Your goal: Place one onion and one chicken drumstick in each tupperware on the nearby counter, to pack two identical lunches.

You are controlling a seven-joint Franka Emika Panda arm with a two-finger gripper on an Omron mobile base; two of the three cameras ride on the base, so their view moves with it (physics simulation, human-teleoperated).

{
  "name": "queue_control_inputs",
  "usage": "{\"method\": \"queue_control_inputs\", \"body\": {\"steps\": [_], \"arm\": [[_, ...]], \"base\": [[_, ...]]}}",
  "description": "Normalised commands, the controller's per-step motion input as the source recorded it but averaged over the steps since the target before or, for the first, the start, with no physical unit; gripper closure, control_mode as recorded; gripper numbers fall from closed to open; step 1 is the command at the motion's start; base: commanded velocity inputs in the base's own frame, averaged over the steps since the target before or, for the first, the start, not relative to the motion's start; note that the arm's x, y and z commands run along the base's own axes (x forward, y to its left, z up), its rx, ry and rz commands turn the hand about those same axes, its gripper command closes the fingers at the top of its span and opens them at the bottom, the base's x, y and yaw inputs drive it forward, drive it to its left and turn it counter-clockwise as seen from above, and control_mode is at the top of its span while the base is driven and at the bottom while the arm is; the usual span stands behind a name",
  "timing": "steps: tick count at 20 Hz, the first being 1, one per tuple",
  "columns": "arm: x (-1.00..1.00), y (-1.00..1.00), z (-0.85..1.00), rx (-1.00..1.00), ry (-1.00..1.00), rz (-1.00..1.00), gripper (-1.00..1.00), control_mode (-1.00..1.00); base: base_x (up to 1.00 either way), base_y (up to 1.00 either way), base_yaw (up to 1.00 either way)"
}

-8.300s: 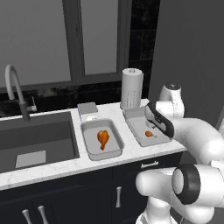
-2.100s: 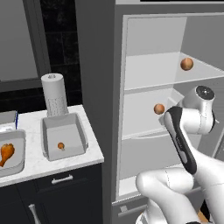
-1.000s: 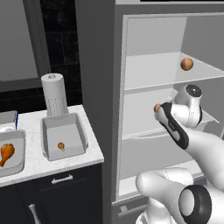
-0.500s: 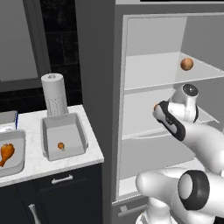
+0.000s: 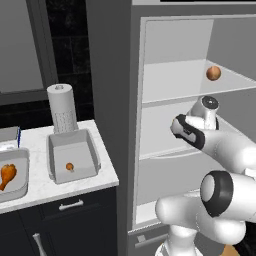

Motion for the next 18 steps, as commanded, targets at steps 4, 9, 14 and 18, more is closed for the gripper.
{"method": "queue_control_inputs", "body": {"steps": [4,9,14,18], "arm": [[0.32,-0.08,-0.22,0.00,0.00,0.00,-1.00,-1.00],[0.35,-0.09,-0.11,0.00,0.00,0.00,-1.00,-1.00],[0.29,-0.11,-0.09,0.00,0.00,0.00,-1.00,-1.00],[0.20,-0.03,-0.09,0.00,0.00,0.00,-1.00,-1.00]], "base": [[0.00,0.00,0.00],[0.00,0.00,0.00],[0.00,0.00,0.00],[0.00,0.00,0.00]]}}
